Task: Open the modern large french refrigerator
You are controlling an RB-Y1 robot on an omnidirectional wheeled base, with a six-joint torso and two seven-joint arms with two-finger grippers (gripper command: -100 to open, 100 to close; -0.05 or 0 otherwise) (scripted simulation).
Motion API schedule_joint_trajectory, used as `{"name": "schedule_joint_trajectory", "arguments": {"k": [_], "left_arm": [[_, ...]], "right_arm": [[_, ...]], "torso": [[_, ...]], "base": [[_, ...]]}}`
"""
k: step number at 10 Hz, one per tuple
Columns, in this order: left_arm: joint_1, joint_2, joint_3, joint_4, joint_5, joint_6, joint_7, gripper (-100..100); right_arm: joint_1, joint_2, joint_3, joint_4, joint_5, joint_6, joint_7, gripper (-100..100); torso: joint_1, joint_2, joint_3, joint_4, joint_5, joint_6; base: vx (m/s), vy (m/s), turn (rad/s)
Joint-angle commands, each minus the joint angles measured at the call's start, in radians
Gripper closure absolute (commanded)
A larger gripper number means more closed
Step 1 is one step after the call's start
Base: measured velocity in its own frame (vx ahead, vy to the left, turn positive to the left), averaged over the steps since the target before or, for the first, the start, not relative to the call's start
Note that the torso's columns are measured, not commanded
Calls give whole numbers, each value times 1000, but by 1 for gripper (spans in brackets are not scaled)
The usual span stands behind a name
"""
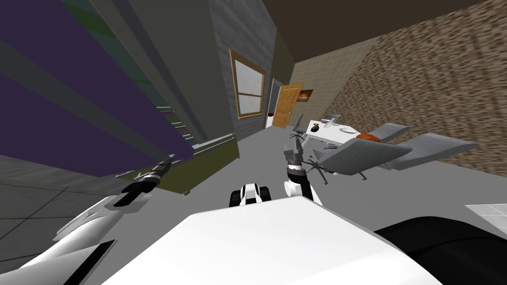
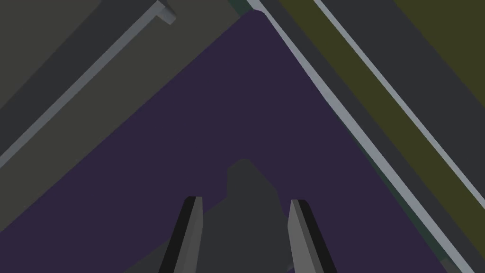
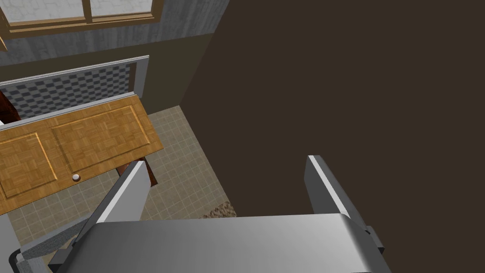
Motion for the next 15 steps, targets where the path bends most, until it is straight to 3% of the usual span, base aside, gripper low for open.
{"name": "schedule_joint_trajectory", "arguments": {"k": [1,2,7,8,9,10,11,15], "left_arm": [[30,22,-21,-51,-10,-49,32,100],[30,22,-21,-51,-10,-49,32,100],[71,52,-88,-120,-42,-156,97,100],[63,38,-91,-104,-43,-144,87,100],[83,49,-115,-135,-56,-204,101,100],[83,49,-115,-110,-56,-207,101,100],[83,49,-115,-130,-56,-207,101,100],[119,75,-152,-202,-78,-314,122,100]], "right_arm": [[0,0,0,0,0,0,0,0],[0,0,0,0,0,0,0,0],[0,0,0,0,0,0,0,0],[0,0,0,0,0,0,0,0],[0,0,0,0,0,0,0,0],[0,0,0,0,0,0,0,0],[0,0,0,0,0,0,0,0],[0,0,0,0,0,0,0,0]], "torso": [[-1,3,2,0,1,-1],[-1,9,5,1,1,-2],[-2,5,3,2,-1,-1],[-2,1,1,1,-1,0],[-7,-8,-4,-2,-1,3],[-4,-8,-5,-3,0,5],[0,-4,-3,-3,3,5],[4,0,0,1,2,1]], "base": [[-226,150,-51],[-195,124,-38],[-226,148,-34],[-107,72,-12],[-106,109,47],[-145,192,-7],[-80,140,-12],[-103,189,7]]}}
